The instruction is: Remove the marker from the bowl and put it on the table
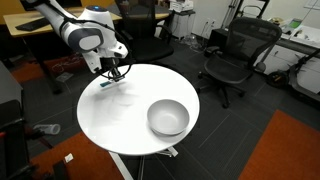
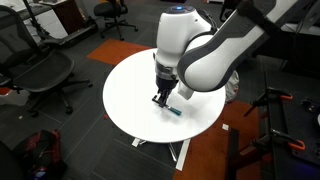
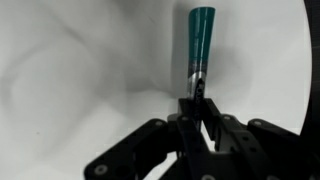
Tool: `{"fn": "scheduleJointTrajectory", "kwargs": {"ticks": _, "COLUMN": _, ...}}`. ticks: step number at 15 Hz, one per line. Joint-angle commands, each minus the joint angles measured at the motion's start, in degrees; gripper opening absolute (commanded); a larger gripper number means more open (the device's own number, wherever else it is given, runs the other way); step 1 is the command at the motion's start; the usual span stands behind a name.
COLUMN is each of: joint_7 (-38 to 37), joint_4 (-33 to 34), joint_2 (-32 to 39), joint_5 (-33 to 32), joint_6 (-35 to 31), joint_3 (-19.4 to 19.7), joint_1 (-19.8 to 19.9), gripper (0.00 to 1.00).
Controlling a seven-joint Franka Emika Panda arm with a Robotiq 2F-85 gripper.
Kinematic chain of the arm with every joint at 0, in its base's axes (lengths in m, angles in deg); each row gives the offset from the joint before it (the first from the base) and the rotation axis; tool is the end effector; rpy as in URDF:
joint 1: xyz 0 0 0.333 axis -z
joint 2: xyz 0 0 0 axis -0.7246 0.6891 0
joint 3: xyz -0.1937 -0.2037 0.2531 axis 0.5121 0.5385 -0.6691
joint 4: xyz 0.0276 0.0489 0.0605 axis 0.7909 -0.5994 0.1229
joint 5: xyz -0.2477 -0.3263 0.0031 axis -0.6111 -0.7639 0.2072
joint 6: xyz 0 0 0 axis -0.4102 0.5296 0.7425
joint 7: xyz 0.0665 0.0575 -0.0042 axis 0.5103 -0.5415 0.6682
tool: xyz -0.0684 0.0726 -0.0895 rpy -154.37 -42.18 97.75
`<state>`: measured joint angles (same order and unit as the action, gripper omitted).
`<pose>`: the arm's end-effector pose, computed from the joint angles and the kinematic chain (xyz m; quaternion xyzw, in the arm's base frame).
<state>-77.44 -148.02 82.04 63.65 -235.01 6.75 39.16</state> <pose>0.6379 0.1080 0.1642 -0.9958 0.0540 -0.0549 0.0488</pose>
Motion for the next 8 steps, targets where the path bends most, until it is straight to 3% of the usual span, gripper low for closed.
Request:
{"fn": "scheduleJointTrajectory", "kwargs": {"ticks": 1, "joint_7": -0.25, "joint_4": 1.73, "joint_2": 1.18, "joint_5": -1.39, "joint_6": 1.13, "joint_3": 0.71, "joint_1": -0.59, "gripper": 0.05}}
{"fn": "scheduleJointTrajectory", "kwargs": {"ticks": 3, "joint_7": -0.15, "joint_4": 1.93, "joint_2": 1.52, "joint_5": -1.38, "joint_6": 1.25, "joint_3": 0.89, "joint_1": -0.36, "gripper": 0.05}}
{"fn": "scheduleJointTrajectory", "kwargs": {"ticks": 4, "joint_7": -0.27, "joint_4": 2.19, "joint_2": 1.67, "joint_5": -1.30, "joint_6": 1.60, "joint_3": 1.06, "joint_1": -0.23, "gripper": 0.44}}
{"fn": "scheduleJointTrajectory", "kwargs": {"ticks": 6, "joint_7": 0.50, "joint_4": 2.80, "joint_2": 2.00, "joint_5": -1.06, "joint_6": 2.07, "joint_3": 0.90, "joint_1": 0.61, "gripper": 0.51}}
{"fn": "scheduleJointTrajectory", "kwargs": {"ticks": 8, "joint_7": 0.81, "joint_4": 3.17, "joint_2": 1.99, "joint_5": -1.10, "joint_6": 2.33, "joint_3": 1.12, "joint_1": 1.01, "gripper": 0.66}}
